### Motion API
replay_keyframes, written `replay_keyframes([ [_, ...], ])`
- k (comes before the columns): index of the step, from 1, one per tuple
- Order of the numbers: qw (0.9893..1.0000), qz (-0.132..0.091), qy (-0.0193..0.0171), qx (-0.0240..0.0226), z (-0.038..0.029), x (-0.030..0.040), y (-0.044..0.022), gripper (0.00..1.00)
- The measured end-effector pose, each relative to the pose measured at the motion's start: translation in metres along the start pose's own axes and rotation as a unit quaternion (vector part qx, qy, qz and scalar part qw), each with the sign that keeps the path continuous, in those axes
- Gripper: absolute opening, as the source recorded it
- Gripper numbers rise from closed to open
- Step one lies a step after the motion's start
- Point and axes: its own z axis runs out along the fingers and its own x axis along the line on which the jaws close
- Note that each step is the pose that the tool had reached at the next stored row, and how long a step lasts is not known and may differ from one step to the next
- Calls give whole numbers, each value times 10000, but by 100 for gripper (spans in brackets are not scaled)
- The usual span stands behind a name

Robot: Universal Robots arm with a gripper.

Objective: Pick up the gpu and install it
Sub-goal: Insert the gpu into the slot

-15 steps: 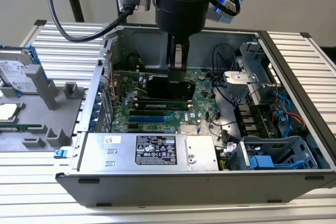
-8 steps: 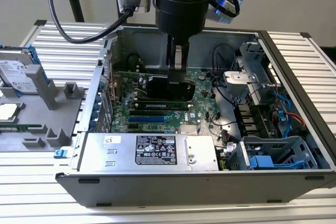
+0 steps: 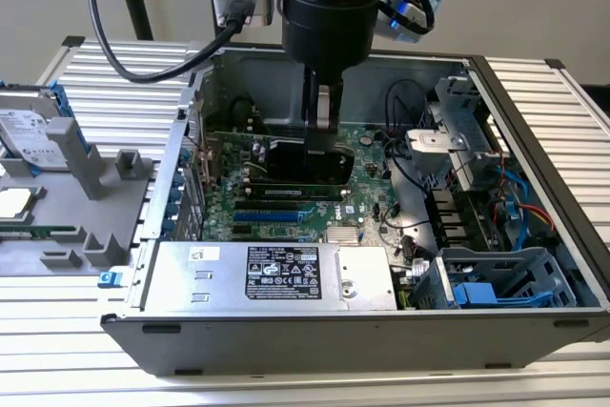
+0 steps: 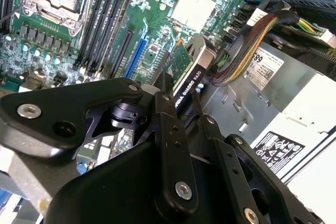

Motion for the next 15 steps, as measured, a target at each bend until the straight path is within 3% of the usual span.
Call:
replay_keyframes([
  [15,10000,0,5,0,44,-2,1,0],
])
